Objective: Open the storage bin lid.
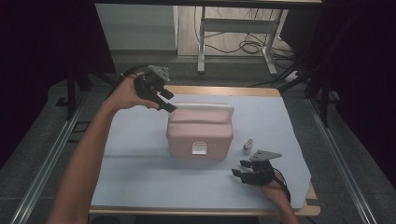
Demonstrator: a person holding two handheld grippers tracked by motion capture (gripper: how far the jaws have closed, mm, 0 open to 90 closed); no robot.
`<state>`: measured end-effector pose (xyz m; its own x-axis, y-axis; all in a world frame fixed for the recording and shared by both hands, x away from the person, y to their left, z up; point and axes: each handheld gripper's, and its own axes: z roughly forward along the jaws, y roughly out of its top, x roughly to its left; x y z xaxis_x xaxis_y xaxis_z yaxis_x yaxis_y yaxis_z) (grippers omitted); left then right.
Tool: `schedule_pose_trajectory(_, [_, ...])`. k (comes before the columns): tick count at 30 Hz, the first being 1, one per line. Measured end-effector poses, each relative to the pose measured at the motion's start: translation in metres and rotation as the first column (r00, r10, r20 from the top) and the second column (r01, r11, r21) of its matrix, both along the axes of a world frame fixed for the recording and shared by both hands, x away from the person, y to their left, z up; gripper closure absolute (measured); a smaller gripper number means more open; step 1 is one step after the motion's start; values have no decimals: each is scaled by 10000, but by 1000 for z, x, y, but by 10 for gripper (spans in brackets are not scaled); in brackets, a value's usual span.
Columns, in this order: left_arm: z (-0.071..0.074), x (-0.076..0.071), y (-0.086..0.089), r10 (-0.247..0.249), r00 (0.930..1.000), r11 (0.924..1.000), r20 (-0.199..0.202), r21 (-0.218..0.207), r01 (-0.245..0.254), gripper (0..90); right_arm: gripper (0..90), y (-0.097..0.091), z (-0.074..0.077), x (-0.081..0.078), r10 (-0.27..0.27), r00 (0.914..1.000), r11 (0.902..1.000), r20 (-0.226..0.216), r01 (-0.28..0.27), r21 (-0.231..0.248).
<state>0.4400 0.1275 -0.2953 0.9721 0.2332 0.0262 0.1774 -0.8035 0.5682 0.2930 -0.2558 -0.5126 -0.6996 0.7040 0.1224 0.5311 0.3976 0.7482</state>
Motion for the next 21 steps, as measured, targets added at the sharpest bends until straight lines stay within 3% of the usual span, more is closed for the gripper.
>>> schedule_pose_trajectory(13, [-8, 7, -39, -507, 9985, 9921, -225, 1139, 529, 643, 450, 1, -1, 0, -9, 10000, 10000, -59, 9, -78])
schedule_pose_trajectory(20, [-13, 7, -47, -844, 9961, 9849, -267, 1492, 875, 784, 451, 1, -2, 1, -74, 10000, 9999, -38, 74, -88])
schedule_pose_trajectory(21, [-13, 6, -47, -786, 9965, 9867, -294, 1401, 820, 790, 452, 1, -2, 1, -77, 10000, 9999, -27, 77, -88])
